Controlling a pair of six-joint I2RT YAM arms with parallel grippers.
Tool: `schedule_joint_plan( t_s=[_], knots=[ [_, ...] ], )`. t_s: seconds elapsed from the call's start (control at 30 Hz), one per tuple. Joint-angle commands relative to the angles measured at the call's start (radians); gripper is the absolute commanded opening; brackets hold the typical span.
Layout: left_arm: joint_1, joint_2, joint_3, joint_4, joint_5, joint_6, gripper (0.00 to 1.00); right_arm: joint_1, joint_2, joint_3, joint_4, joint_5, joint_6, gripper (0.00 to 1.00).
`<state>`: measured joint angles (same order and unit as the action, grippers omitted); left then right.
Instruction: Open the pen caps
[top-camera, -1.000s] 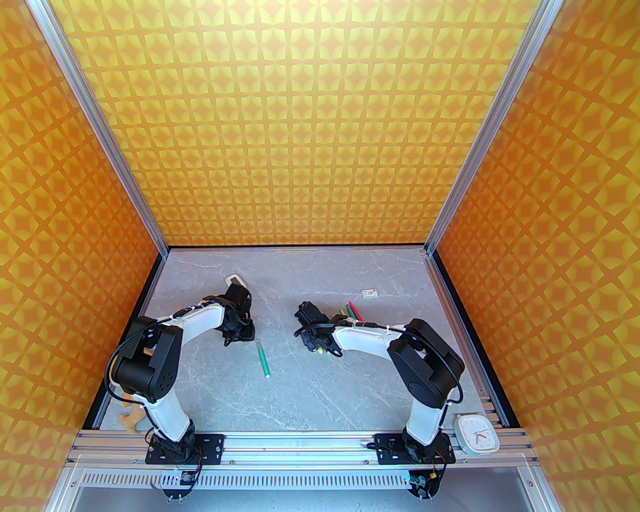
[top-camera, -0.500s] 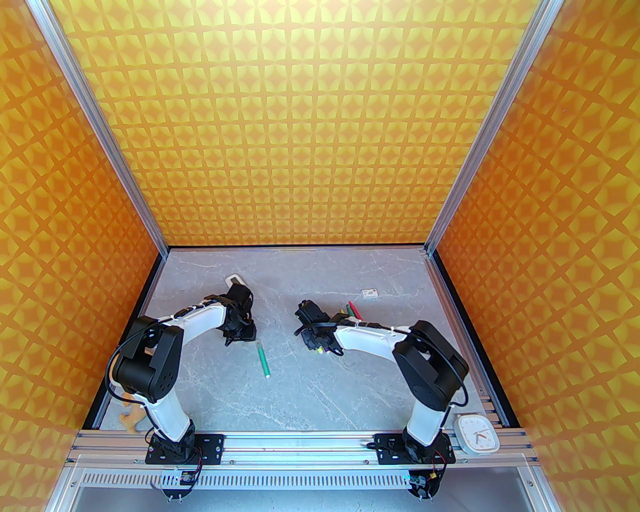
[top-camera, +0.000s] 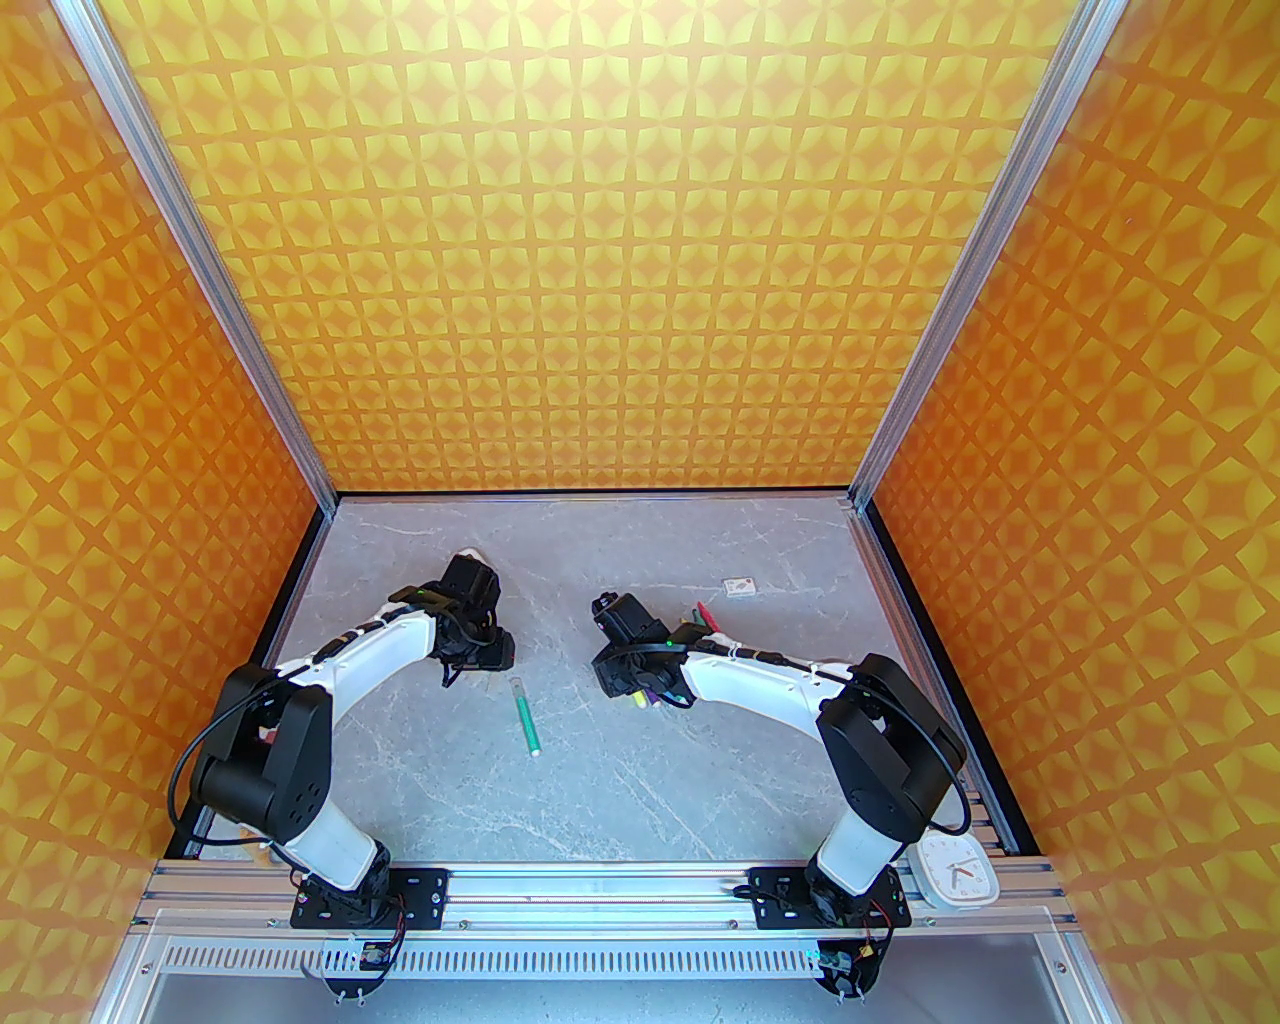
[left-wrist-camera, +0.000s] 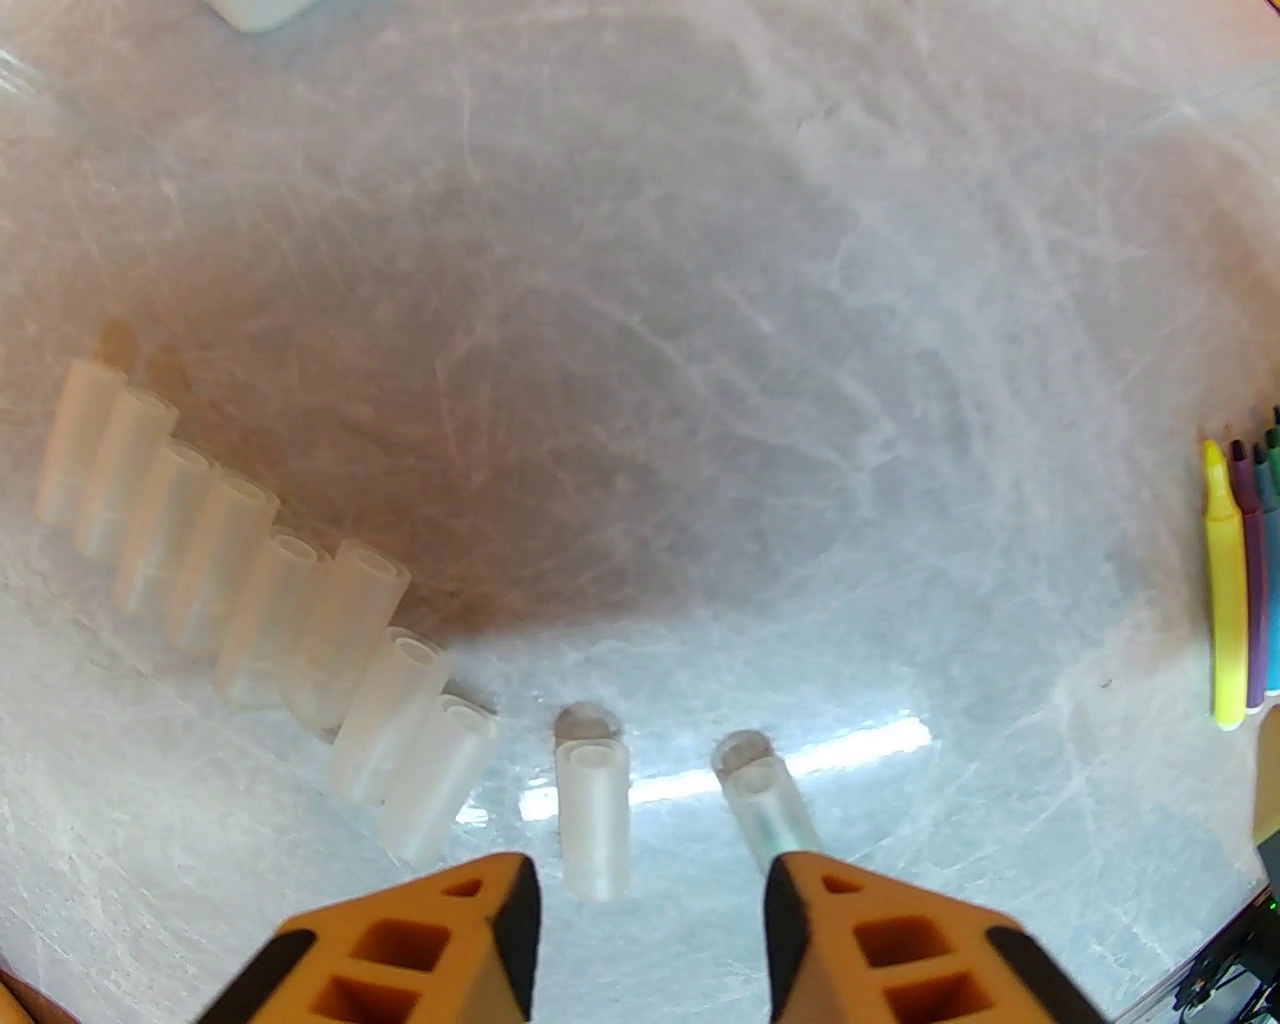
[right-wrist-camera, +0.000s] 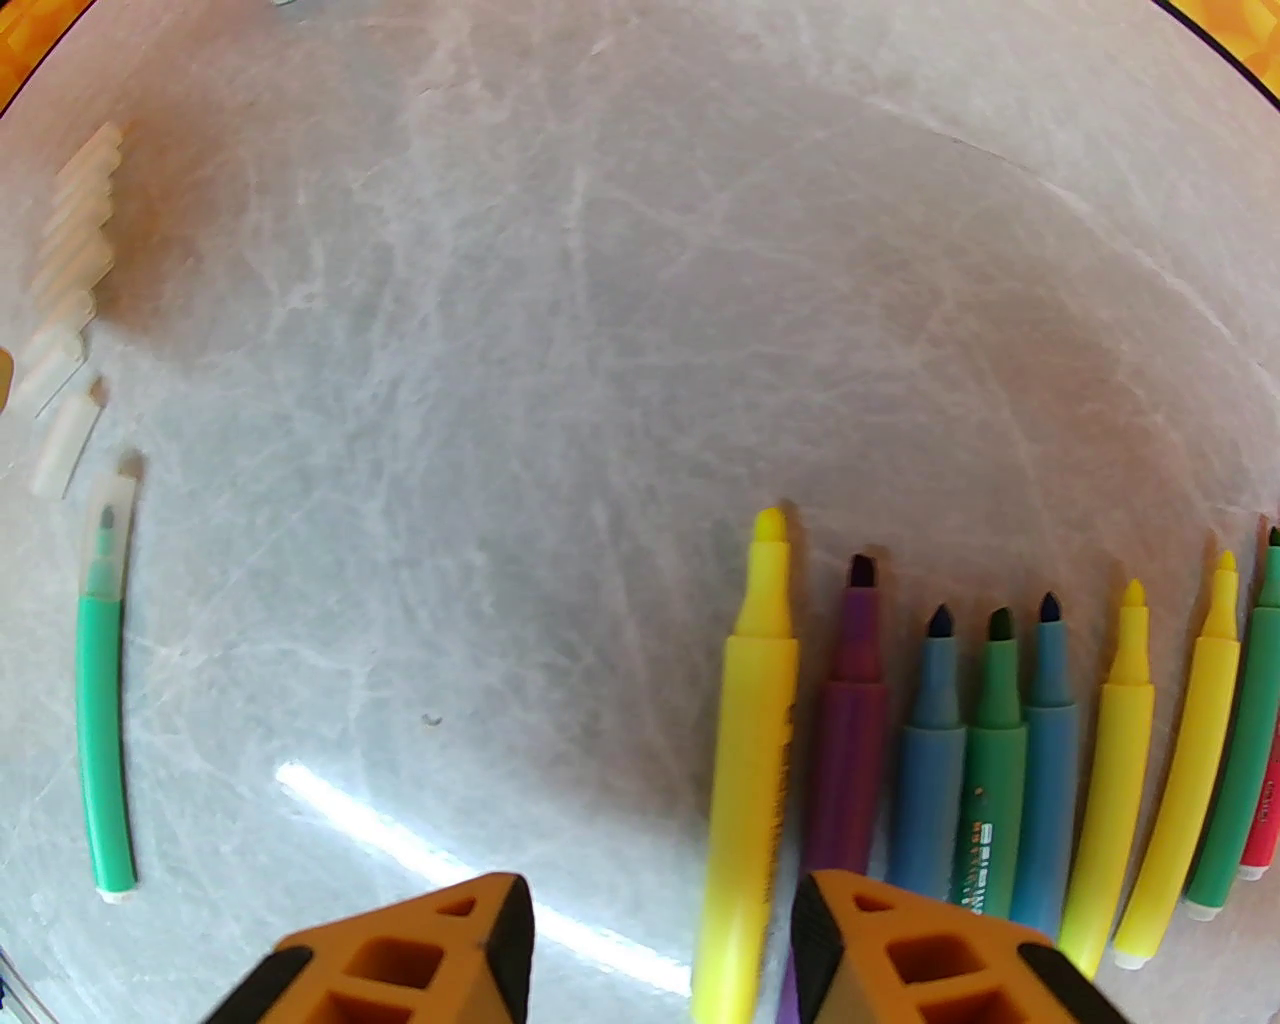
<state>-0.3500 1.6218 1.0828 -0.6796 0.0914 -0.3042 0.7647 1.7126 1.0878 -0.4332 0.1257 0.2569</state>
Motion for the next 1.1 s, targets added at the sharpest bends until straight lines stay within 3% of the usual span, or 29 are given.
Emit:
schedule_joint_plan(
  t_s=[0.0, 0.6, 0.83, 1.07],
  knots=[
    [-0.002, -0.035, -0.029, 0.013, -0.003, -0.009, 0.48, 0.027, -0.016, 0.027, -0.02, -0.038, 0.014, 0.48],
    [0.181, -0.16, -0.195, 0.129, 0.088, -0.032, 0.58, 0.225, 0.192, 0.231, -0.054, -0.115, 0.077, 0.48],
    [0.267, -0.228, -0.286, 0.211, 0.137, -0.053, 0.66, 0.254, 0.276, 0.311, -0.098, -0.145, 0.082, 0.48],
    [0.293, -0.253, -0.303, 0.217, 0.141, -0.057, 0.67, 0.271, 0.341, 0.363, -0.136, -0.143, 0.08, 0.47]
  ],
)
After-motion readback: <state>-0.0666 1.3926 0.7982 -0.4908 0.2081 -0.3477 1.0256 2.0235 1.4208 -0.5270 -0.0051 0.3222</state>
